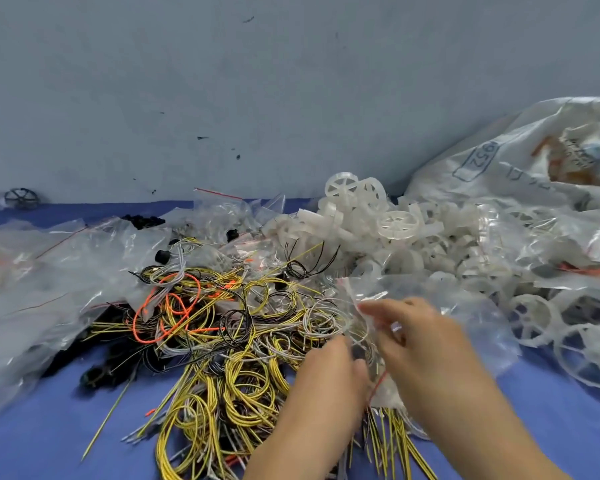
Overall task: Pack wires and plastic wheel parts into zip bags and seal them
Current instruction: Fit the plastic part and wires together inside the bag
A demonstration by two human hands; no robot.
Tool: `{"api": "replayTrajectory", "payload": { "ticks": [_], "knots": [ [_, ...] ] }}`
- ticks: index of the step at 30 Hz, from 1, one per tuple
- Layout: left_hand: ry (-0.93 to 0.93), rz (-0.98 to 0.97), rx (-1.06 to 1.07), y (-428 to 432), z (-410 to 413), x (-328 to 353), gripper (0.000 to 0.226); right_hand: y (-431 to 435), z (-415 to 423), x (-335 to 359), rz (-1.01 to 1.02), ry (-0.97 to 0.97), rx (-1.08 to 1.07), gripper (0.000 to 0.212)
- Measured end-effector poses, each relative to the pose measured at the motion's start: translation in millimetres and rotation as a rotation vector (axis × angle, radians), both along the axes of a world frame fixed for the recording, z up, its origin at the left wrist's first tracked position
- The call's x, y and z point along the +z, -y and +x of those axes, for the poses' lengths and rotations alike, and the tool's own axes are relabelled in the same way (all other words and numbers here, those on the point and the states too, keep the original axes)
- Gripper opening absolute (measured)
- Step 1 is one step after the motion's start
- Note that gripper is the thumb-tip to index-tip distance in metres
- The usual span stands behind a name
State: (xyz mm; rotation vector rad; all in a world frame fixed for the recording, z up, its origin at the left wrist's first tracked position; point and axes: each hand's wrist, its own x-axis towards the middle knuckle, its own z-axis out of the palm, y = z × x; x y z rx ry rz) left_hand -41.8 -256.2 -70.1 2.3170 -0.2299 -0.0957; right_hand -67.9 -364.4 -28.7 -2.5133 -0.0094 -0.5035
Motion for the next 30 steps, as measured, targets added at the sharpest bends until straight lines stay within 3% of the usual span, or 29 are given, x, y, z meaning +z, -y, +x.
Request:
{"api": "replayTrajectory", "payload": {
  "ticks": [2, 4, 5, 7, 10, 17, 24, 30],
  "knots": [
    [-0.116, -0.208, -0.14, 4, -5, 9, 0.018, 0, -20, 17, -0.102, 0.272, -0.016, 0.035],
    [-0.194, -0.299, -0.208, 5, -7, 17, 0.028, -4, -31, 26, -0.176, 0.398, -0.059, 0.034],
    [-0.204, -0.291, -0.206, 5, -8, 17, 0.027, -5, -26, 23, -0.187, 0.358, -0.073, 0.035],
    [-0.203, -0.237, -0.167, 5, -5, 8, 0.021, -3, -8, 1, -0.166, 0.047, -0.1, 0.039],
    [-0.116, -0.035, -0.103, 5, -3, -8, 0.023, 4, 16, -35, -0.241, -0.233, -0.071, 0.036],
    [0.02, 0.062, -0.014, 1, 2, -25, 0.028, 18, 36, -58, 0.005, -0.212, -0.024, 0.031],
    [0.152, 0.112, 0.005, -4, -1, -23, 0.032, 21, 34, -60, 0.052, -0.217, -0.058, 0.033],
    [0.335, 0.014, 0.045, -8, 25, -2, 0.024, 41, 30, -53, 0.083, -0.32, -0.098, 0.028]
  ]
}}
